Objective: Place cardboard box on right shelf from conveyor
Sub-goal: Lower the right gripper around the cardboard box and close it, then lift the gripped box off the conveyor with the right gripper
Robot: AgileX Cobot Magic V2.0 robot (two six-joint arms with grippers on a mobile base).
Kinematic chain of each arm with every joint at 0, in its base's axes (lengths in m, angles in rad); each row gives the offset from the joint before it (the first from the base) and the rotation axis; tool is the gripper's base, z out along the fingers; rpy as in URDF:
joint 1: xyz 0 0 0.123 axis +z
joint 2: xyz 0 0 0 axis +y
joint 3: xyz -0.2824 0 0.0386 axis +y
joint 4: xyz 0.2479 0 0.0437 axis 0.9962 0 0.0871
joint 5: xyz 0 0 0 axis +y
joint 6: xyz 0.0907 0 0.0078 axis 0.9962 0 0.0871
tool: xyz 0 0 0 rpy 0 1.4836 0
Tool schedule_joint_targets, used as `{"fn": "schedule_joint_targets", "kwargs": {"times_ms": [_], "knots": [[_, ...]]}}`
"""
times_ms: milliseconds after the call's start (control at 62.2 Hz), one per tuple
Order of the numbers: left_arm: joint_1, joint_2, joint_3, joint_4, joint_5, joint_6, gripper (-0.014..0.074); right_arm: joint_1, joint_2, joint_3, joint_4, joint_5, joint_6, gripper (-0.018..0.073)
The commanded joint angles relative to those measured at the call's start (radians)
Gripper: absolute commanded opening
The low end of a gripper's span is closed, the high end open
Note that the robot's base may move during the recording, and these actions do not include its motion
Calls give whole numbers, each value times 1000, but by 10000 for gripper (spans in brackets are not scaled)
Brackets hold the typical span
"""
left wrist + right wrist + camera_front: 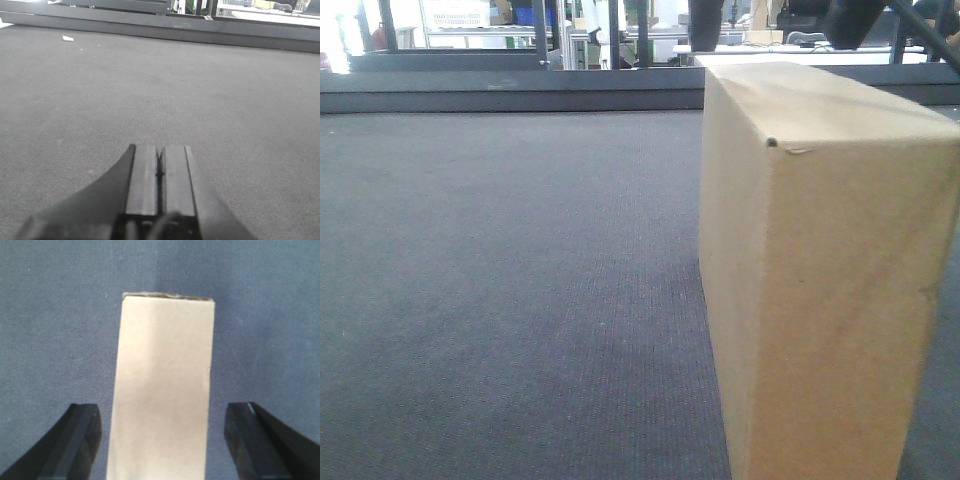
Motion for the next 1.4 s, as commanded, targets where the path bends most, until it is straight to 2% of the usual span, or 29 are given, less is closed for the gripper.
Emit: {"fn": "schedule_joint_targets", "kwargs": {"times_ms": [0, 1109, 1383], "knots": [[-7, -12, -3, -3, -82, -1, -119, 4, -34, -23, -32, -23, 15, 606], [-7, -12, -3, -3, -82, -1, -119, 20, 23, -14, 1, 46, 17, 606], [-7, -12, -3, -3, -82, -1, -119, 20, 23, 55, 76, 47, 17, 606]]}}
